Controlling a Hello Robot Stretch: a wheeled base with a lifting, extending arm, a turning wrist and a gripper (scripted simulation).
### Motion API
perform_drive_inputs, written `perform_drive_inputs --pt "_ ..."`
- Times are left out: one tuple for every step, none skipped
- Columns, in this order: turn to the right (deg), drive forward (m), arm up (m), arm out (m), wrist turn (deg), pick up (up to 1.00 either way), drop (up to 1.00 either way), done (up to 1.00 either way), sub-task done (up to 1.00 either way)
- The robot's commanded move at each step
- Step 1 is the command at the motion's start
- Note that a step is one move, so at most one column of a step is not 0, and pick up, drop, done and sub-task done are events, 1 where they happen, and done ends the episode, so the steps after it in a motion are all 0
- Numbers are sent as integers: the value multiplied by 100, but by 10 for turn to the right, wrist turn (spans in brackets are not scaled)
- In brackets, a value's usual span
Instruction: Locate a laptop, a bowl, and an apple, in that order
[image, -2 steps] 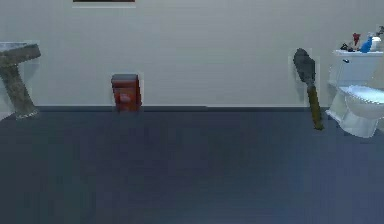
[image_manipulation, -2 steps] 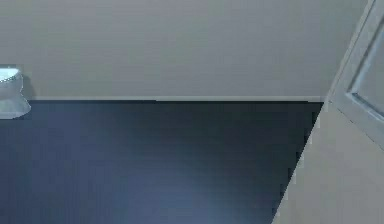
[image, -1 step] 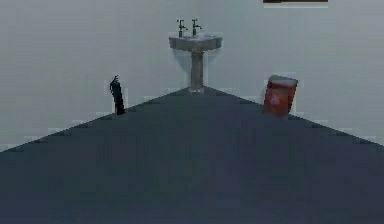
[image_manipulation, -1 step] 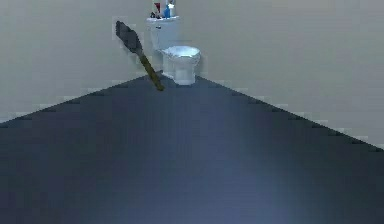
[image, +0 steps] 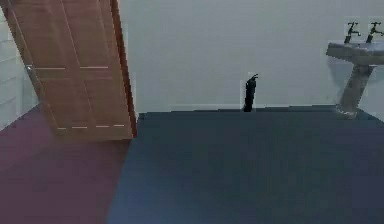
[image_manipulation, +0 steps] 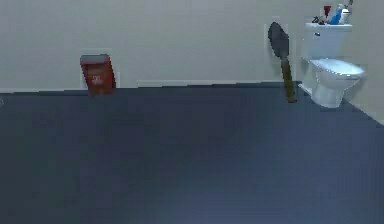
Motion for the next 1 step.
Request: perform_drive_inputs --pt "0 65 0 0 0 0 0 0 0"
